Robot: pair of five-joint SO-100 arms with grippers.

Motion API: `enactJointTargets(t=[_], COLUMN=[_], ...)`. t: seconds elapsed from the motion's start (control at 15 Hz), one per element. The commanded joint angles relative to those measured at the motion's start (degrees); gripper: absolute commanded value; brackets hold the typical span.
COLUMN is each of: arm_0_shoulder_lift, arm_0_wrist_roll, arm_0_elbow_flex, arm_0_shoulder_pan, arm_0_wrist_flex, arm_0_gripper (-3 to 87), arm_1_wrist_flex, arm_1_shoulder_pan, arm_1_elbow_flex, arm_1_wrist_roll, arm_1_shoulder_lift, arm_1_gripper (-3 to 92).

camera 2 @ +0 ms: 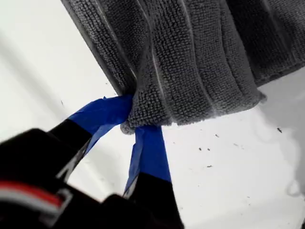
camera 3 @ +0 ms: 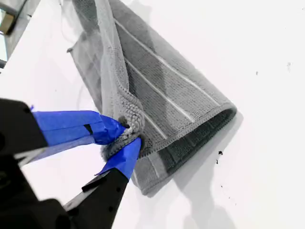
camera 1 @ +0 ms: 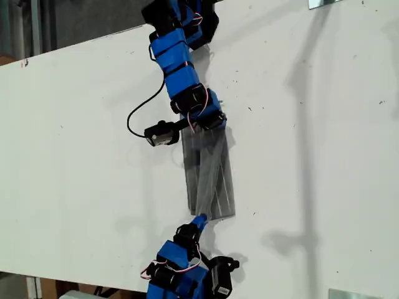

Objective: Grasp corners of a square towel and fold twice.

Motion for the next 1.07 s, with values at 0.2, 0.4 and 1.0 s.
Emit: enactJointTargets(t=[0.2,0.4,1.0], arm_0_shoulder_lift=[3.8,0.7,-15.8], arm_0_wrist_roll=[4.7,7.8,4.3], arm_0_elbow_flex=[8.5,8.7,-2.0], arm_0_shoulder_pan=[-11.5,-15.9,-12.1], arm_0_wrist_flex=[-4.0,-4.8,-2.3], arm_0_gripper=[-0.2,-0.2,-0.2], arm_1_wrist_flex=[-5.1,-9.8,-12.3], arm_1_shoulder_pan=[12.7,20.6,18.5], arm_1_elbow_flex=[12.9,22.1,34.1], arm_1_wrist_roll=[-6.3,-9.2,-8.8], arm_1_shoulder_lift=[10.5,12.3,18.6], arm_1_gripper=[-0.1,-0.1,-0.1])
